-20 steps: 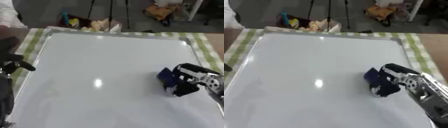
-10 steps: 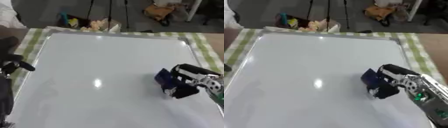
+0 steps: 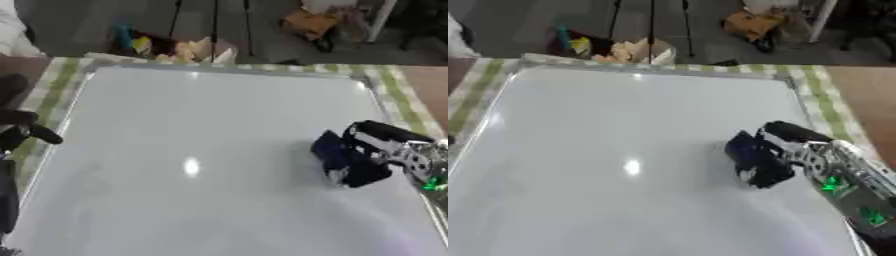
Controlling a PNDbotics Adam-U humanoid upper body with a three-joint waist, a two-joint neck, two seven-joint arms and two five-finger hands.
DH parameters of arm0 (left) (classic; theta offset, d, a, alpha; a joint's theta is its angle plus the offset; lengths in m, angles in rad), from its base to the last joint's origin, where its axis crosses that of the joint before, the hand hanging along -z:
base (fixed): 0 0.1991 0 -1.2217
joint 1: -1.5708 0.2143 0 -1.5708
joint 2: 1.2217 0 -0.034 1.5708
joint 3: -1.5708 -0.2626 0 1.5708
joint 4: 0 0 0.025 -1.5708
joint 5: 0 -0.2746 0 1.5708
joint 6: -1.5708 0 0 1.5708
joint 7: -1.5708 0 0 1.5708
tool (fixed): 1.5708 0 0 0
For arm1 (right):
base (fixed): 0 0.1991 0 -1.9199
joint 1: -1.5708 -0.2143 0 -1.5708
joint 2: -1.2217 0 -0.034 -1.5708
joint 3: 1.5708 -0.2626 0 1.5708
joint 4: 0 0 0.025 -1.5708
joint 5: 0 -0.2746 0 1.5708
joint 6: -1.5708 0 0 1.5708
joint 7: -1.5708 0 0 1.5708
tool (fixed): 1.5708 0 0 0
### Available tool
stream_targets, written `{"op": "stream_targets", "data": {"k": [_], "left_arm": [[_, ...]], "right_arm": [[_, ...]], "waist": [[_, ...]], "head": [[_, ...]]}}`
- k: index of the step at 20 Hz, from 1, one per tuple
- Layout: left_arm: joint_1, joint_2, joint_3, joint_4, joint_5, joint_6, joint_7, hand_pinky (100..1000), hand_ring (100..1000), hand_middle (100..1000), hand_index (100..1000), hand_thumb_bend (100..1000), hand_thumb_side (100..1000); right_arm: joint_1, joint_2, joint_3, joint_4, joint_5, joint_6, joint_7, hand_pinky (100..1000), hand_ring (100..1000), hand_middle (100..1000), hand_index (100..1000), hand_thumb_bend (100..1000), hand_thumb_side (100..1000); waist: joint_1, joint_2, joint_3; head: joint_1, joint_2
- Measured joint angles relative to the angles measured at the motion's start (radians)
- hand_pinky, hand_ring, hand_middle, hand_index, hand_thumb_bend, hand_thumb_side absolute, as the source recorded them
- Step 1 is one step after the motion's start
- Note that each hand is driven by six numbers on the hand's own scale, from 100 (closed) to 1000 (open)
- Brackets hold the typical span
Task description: Wipe the whiteboard clean with a brush.
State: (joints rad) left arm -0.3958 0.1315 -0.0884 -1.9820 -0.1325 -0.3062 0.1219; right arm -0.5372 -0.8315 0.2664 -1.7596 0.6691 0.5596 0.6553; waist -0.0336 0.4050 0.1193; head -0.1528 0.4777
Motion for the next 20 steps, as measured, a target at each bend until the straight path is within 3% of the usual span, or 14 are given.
{"op": "stream_targets", "data": {"k": [9,20], "left_arm": [[0.000,0.000,0.000,0.000,0.000,0.000,0.000,457,903,793,618,100,971],[0.000,0.000,0.000,0.000,0.000,0.000,-0.001,457,903,793,619,100,970]], "right_arm": [[-0.031,0.000,0.008,0.068,0.007,-0.014,0.014,628,757,565,240,100,313],[-0.044,-0.002,-0.020,0.155,0.007,-0.002,0.002,632,760,566,238,100,327]], "waist": [[0.000,0.001,0.012],[0.000,0.000,0.017]], "head": [[-0.008,0.000],[-0.008,0.000]]}}
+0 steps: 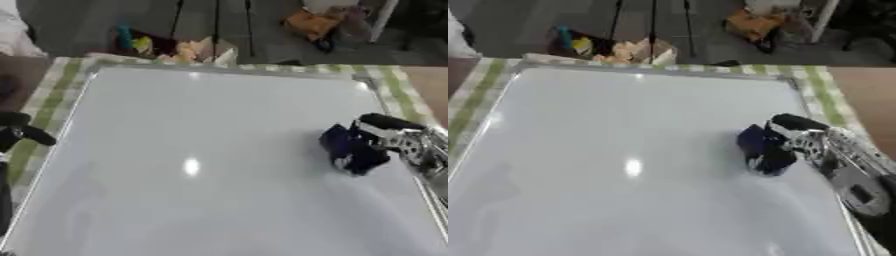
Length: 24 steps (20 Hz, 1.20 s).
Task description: Wipe the whiteboard clean with a brush.
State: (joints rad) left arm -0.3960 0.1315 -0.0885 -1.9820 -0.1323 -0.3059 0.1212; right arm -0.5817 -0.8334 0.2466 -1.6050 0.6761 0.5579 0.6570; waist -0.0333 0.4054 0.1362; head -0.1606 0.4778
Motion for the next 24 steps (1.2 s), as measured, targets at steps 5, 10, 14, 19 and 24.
{"op": "stream_targets", "data": {"k": [5,10,14,19,24], "left_arm": [[0.000,0.000,0.000,0.000,0.000,0.000,-0.001,456,904,793,619,100,970],[0.000,0.000,0.000,0.000,0.000,0.001,-0.003,456,904,793,619,100,966],[0.000,0.000,0.000,0.000,0.000,0.000,-0.004,456,904,794,619,100,966],[0.000,0.000,0.000,0.000,0.000,0.000,-0.004,456,903,793,619,100,966],[0.000,0.000,0.000,0.000,0.000,0.000,-0.005,457,903,793,620,100,967]], "right_arm": [[0.003,-0.007,-0.012,0.011,0.000,0.011,-0.011,628,757,561,234,100,329],[0.007,-0.008,-0.018,0.015,0.000,0.019,-0.019,627,757,560,233,100,329],[0.010,-0.011,-0.018,0.014,0.000,0.019,-0.019,628,757,560,233,100,330],[0.025,-0.028,-0.006,-0.016,0.000,0.013,-0.013,630,759,562,234,100,333],[0.049,-0.050,0.016,-0.070,0.000,-0.004,0.004,631,760,561,235,100,329]], "waist": [[0.002,0.000,-0.001],[0.004,0.000,-0.006],[0.005,0.000,-0.006],[0.006,0.000,-0.007],[0.003,0.000,-0.008]], "head": [[0.000,0.000],[0.000,0.000],[0.000,0.000],[0.000,0.000],[-0.001,0.000]]}}
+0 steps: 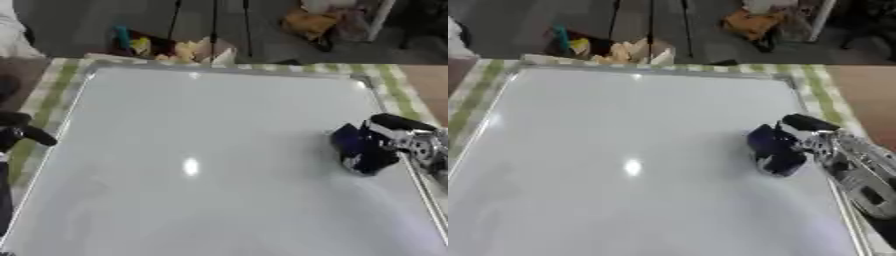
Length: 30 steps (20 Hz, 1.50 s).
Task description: Wipe the whiteboard clean with a brush.
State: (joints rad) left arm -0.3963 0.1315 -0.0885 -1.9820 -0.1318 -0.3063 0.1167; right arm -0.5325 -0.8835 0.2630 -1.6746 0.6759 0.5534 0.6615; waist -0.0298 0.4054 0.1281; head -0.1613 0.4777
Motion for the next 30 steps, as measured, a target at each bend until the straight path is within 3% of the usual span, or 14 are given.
{"op": "stream_targets", "data": {"k": [30], "left_arm": [[-0.001,0.000,0.000,0.000,0.004,-0.001,-0.010,458,905,796,622,100,970]], "right_arm": [[0.052,-0.030,0.051,-0.176,-0.035,-0.047,0.047,625,755,548,229,100,337]], "waist": [[-0.003,0.000,0.004]], "head": [[-0.007,0.000]]}}
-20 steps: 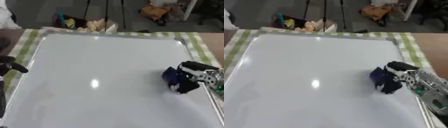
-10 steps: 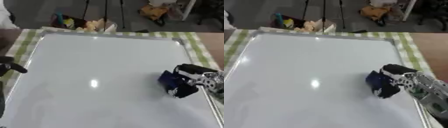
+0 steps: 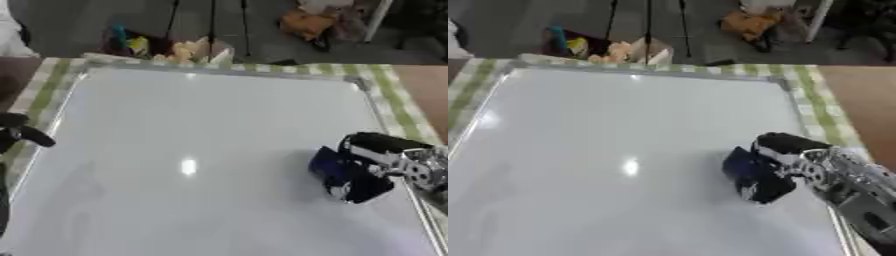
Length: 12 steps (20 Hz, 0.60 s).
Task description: Wipe the whiteboard clean with a brush.
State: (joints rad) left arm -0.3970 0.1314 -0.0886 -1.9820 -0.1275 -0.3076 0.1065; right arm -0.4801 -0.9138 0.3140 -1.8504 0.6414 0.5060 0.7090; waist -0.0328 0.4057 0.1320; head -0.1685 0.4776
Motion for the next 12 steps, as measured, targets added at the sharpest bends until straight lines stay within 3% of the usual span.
{"op": "stream_targets", "data": {"k": [12], "left_arm": [[-0.001,0.000,0.000,0.000,0.004,0.001,-0.003,458,906,796,622,100,971]], "right_arm": [[-0.047,0.003,-0.001,0.095,0.041,0.001,-0.001,640,767,559,232,100,343]], "waist": [[-0.001,0.000,0.006]], "head": [[-0.001,-0.001]]}}
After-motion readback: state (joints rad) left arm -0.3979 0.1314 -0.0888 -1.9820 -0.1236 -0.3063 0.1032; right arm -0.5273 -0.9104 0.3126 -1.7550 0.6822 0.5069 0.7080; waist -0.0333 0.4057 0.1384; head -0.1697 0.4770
